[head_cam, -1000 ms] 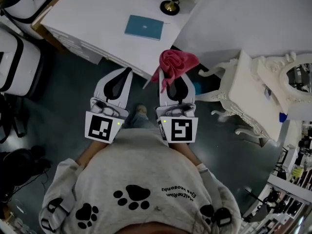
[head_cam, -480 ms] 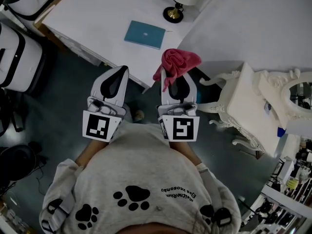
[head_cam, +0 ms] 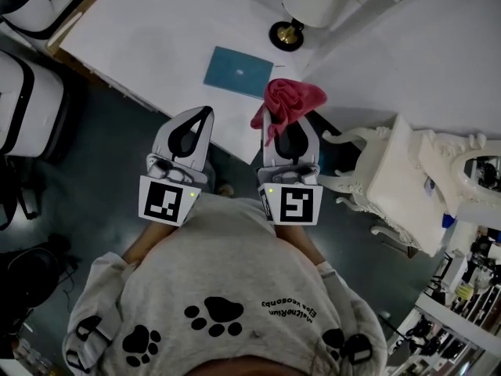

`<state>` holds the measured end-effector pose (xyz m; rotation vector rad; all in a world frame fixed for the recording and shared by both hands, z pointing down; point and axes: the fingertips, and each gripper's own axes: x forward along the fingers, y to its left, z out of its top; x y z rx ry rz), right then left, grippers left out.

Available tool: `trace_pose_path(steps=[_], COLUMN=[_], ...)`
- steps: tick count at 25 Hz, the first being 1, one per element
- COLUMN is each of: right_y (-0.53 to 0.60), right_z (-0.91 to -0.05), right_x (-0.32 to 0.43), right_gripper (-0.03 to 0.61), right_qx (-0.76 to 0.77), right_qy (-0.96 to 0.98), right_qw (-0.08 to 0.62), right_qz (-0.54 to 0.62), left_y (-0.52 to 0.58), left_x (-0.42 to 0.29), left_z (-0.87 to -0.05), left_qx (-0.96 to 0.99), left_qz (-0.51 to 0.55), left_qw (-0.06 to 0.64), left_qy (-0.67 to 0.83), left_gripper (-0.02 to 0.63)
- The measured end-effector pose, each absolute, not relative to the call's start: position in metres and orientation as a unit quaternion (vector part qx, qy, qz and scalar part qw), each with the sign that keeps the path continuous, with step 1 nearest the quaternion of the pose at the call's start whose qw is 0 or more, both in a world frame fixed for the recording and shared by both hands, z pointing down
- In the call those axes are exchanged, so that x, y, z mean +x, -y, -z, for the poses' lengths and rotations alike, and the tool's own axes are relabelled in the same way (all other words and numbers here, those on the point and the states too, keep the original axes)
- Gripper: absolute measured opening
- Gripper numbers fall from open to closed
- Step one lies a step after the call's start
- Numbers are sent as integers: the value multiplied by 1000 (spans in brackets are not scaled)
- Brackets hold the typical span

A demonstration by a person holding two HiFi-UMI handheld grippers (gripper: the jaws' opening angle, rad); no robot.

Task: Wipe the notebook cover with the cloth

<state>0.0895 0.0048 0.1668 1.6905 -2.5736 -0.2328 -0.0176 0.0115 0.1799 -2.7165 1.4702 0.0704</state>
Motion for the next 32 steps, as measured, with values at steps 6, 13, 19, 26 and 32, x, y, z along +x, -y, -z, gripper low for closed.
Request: trace_pose_path(steps=[6,13,19,26,32], right_y=[48,84,104,126,144], right_z=[-171,-178,-180,-188,-203], right_x=[70,62,56,50,45], right_gripper=[97,97,97,97,97], right_qx=[568,603,618,601,575], right_qy=[819,793,781,792,808], right_qw=[37,47,59,81,112], right_qz=[76,73,72,66,66], left_y=[49,94,117,134,146], left_x=[-32,-39,-40,-36,-37], left_z=[-184,-192,-202,-209,-226], left_qx=[-894,-912,-922,-924,-921], left_qz=[-24,-23,-20,-15,4], left_qw=[18,11,-1,-9,-21], left_qy=[-447,-409,-386,-383,-390], left_gripper=[-2,-2,-2,-2,-2])
